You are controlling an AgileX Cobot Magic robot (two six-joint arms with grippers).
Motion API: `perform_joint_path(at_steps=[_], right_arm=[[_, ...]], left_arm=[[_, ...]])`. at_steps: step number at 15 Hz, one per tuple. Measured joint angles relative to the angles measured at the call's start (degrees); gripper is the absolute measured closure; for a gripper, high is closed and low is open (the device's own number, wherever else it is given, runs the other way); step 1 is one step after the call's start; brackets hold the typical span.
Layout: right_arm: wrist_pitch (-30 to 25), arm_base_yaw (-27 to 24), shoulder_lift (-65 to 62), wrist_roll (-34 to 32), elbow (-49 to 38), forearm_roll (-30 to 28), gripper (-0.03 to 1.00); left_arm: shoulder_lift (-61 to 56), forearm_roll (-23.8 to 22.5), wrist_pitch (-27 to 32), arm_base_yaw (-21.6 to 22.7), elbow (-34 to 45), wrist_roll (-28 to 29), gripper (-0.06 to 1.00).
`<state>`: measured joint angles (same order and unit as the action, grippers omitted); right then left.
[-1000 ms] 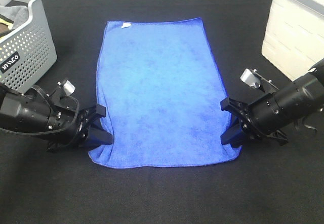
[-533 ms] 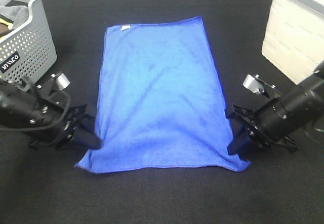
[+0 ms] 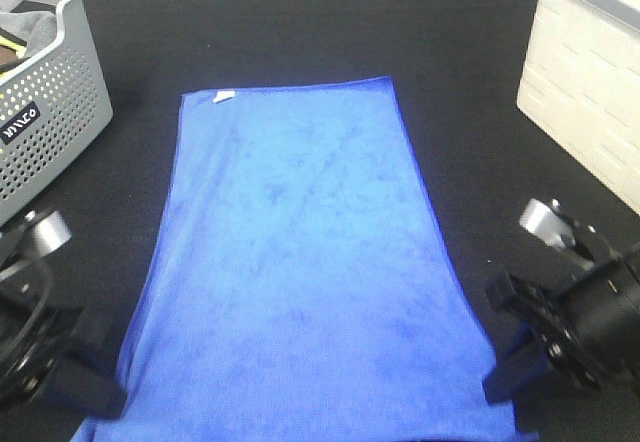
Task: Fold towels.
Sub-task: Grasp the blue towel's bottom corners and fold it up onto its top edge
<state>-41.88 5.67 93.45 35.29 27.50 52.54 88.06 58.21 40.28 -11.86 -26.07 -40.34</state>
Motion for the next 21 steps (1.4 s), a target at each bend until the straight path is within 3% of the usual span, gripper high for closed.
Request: perform_joint_path(at_steps=[4, 7, 11, 12, 15, 18, 21], right_arm=[[-0.11, 0.0, -3.32, -0.06, -2.23, -0.06, 0.97], [-0.57, 0.0, -2.75, -1.72, 7.16, -0.69, 0.97], [-5.67, 0.0, 6.99, -9.34, 29.39, -7.45, 0.97], [-5.67, 0.0, 6.99, -9.34, 29.39, -7.45, 0.97], [-10.89, 0.0, 19.42, -14.67, 51.68, -12.78, 0.97], [-14.55, 0.06, 30.31, -16.96, 69.61, -14.9, 0.97], [-15.3, 0.11, 41.08, -18.96, 86.92, -16.33, 0.97]], left_arm=[[-3.9, -0.06, -0.97, 0.0, 3.61, 3.72, 0.93], [-3.78, -1.49, -6.47, 0.0, -1.6, 7.28, 0.93], [4.53, -9.28, -7.96, 0.0, -18.39, 13.46, 0.93], [4.53, -9.28, -7.96, 0.0, -18.39, 13.46, 0.93], [16.21, -17.13, -5.27, 2.75, -36.1, 20.28, 0.93], [24.98, -18.11, -2.98, 5.96, -51.39, 21.03, 0.93], [34.26, -18.74, -2.81, 6.19, -65.03, 21.03, 0.93]])
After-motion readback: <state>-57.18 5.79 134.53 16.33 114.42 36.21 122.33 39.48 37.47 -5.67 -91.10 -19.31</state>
